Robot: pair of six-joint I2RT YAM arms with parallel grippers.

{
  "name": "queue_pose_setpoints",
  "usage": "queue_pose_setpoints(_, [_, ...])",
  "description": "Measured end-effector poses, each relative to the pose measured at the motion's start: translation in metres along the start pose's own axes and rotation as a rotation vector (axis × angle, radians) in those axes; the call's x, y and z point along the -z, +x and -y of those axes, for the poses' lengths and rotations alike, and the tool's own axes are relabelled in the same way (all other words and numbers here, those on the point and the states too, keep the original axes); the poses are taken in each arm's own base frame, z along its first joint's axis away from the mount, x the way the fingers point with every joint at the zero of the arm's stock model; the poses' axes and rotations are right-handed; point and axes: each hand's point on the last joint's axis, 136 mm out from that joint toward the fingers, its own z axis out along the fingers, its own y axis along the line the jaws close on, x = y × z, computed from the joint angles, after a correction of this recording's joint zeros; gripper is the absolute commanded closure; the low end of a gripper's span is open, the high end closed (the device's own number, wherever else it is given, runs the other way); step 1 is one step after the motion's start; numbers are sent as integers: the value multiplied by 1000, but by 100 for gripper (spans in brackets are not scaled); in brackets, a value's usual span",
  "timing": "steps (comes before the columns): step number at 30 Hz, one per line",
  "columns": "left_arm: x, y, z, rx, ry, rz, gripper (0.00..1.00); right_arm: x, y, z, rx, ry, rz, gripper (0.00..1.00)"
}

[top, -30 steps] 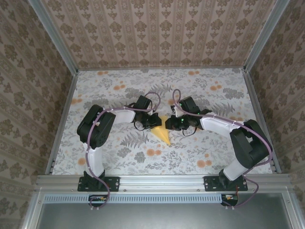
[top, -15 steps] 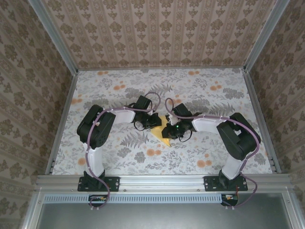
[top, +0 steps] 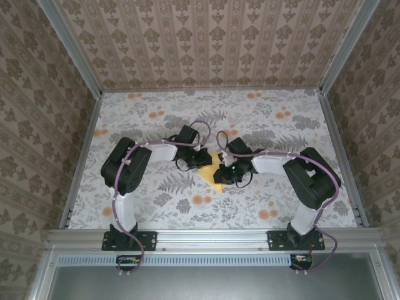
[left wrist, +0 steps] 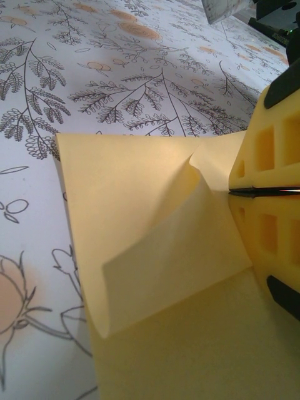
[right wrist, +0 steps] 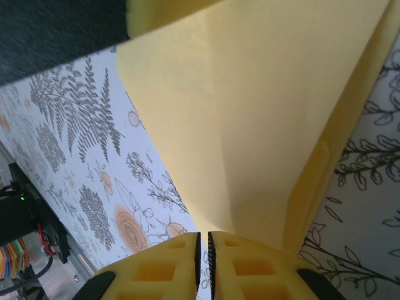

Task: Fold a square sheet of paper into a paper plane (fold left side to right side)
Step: Fourth fold the wing at the center of the table.

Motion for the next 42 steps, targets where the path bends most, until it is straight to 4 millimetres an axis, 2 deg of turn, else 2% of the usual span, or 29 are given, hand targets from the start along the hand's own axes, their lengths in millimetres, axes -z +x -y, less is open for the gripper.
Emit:
queue_pose_setpoints(15, [1, -1, -1, -4, 2, 1, 90, -4, 15, 7, 4, 39, -41, 86])
queue_pose_setpoints(29, [1, 0, -1, -5, 2, -2, 91, -2, 20, 12, 4, 56, -53, 86])
queue_pose_setpoints(42, [1, 0, -2, -4, 2, -3, 91, 5, 45, 20, -15, 120, -129, 88])
